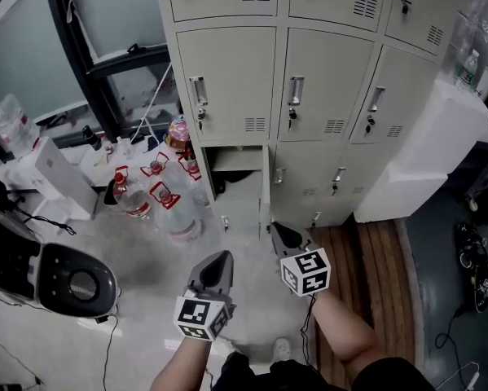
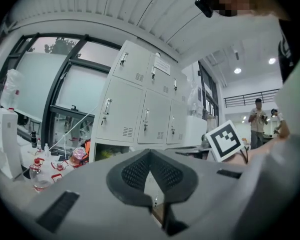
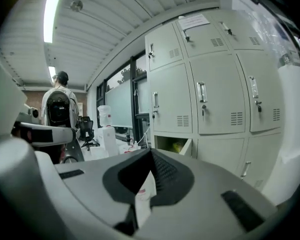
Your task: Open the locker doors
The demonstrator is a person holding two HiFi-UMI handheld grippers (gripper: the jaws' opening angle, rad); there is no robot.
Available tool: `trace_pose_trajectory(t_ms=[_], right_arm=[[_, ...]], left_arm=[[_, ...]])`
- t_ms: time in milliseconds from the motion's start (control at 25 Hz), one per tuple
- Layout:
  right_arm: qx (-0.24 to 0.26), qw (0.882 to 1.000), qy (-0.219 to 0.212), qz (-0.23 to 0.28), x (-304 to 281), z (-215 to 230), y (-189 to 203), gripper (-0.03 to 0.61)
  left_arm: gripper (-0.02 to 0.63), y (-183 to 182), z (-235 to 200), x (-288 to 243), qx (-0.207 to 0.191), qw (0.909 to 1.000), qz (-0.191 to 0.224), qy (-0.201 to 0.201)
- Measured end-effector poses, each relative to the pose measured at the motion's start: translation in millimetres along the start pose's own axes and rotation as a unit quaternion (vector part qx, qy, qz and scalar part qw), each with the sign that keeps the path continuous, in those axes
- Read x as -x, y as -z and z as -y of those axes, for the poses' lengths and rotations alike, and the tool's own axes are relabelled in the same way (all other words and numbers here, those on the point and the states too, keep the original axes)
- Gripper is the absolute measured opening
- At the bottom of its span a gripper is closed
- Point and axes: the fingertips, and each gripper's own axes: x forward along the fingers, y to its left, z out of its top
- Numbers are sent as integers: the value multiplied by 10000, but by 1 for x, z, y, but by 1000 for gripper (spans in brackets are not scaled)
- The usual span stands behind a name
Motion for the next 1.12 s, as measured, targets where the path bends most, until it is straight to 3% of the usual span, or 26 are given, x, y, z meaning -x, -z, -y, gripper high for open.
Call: trace_pose_trajectory(t_ms=[200,400,1120], right_arm=[[184,9992,-145,326,35,-17,-46,0],[300,9978,-368,452,58,-35,-68,0],[375,9965,-683,286,120,-25,-40,0]], left_arm=[[3,-33,20,10,-196,9994,276,-81],[3,-46,30,22,-157,9988,360,-277],[3,-25,92,32,-154,9987,247,-429]])
